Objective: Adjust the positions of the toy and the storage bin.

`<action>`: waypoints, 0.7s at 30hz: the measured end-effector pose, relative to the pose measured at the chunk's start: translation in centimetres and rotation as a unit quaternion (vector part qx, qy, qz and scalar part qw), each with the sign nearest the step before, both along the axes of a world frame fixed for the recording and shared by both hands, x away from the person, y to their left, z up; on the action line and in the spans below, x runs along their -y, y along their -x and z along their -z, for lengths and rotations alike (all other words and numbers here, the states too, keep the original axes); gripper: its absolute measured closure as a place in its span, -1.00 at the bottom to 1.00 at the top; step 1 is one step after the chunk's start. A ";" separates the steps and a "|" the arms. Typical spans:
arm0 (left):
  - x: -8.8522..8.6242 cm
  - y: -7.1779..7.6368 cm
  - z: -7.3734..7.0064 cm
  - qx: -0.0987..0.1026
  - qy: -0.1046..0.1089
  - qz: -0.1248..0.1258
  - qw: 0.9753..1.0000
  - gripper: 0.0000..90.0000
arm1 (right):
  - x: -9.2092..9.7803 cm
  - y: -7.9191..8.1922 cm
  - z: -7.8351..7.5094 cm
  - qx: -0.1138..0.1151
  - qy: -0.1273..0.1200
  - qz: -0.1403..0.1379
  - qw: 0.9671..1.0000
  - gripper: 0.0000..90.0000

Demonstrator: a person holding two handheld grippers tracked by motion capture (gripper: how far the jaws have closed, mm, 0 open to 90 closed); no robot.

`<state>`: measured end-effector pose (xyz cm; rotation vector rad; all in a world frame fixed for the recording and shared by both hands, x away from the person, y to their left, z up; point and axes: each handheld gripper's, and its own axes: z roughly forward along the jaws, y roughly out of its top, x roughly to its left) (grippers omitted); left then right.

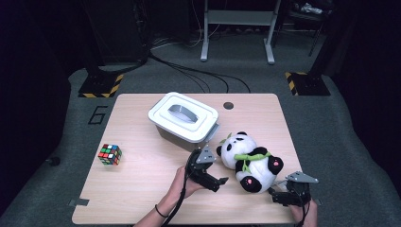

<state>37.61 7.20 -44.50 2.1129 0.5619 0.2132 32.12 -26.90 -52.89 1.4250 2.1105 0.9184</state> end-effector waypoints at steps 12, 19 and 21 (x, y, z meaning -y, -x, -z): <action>4.1 -1.8 -1.0 0.014 -0.002 0.022 1.000 -0.76 | 0.0 0.0 0.0 -0.001 -0.001 0.001 1.000 -0.91; 5.3 -2.8 -0.8 0.017 0.001 0.026 1.000 -0.48 | 0.0 0.0 0.0 0.001 0.000 -0.001 1.000 -0.91; 5.5 -2.9 -0.7 0.015 0.002 0.029 0.999 -0.40 | 0.1 0.0 0.0 0.001 0.001 -0.002 1.000 -0.91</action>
